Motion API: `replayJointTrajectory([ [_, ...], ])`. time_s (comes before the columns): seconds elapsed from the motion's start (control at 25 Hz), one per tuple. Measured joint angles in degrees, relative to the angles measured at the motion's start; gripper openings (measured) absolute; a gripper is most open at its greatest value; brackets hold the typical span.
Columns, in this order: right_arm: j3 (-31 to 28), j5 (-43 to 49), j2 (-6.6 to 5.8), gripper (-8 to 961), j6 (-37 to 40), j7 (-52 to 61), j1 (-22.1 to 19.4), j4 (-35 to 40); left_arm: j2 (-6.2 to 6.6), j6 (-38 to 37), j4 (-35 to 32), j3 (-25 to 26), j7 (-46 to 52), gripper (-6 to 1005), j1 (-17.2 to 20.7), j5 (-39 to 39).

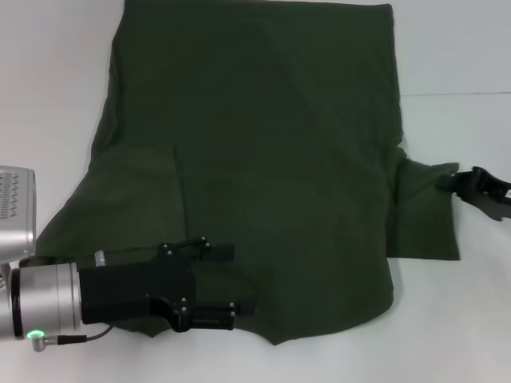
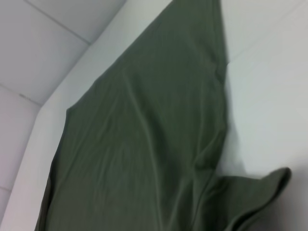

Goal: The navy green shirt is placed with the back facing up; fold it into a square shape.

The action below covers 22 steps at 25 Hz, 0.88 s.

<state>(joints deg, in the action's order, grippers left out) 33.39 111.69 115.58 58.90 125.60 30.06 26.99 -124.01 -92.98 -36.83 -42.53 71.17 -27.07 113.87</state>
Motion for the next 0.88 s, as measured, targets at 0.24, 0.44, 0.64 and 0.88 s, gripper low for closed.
replayJointTrajectory([
  [0.24,-1.28,0.0,-0.94,10,1.41,-0.03,-1.33,1.1,0.0,0.09,0.01,0.0,0.55,917,0.01,-0.01],
  [0.44,-1.59,0.02,-1.82,10,1.58,-0.63,-1.51,1.3,0.0,-0.03,0.01,0.07,0.55,917,0.03,-0.07],
  [0.64,-2.15,0.02,-2.16,10,1.88,-0.71,-1.51,2.95,0.0,0.12,0.0,0.1,0.59,916,0.01,-0.14],
  [0.88,-2.16,0.25,-2.66,10,2.03,-0.71,-1.18,3.97,0.0,0.36,0.0,0.26,1.07,916,0.04,-0.15],
])
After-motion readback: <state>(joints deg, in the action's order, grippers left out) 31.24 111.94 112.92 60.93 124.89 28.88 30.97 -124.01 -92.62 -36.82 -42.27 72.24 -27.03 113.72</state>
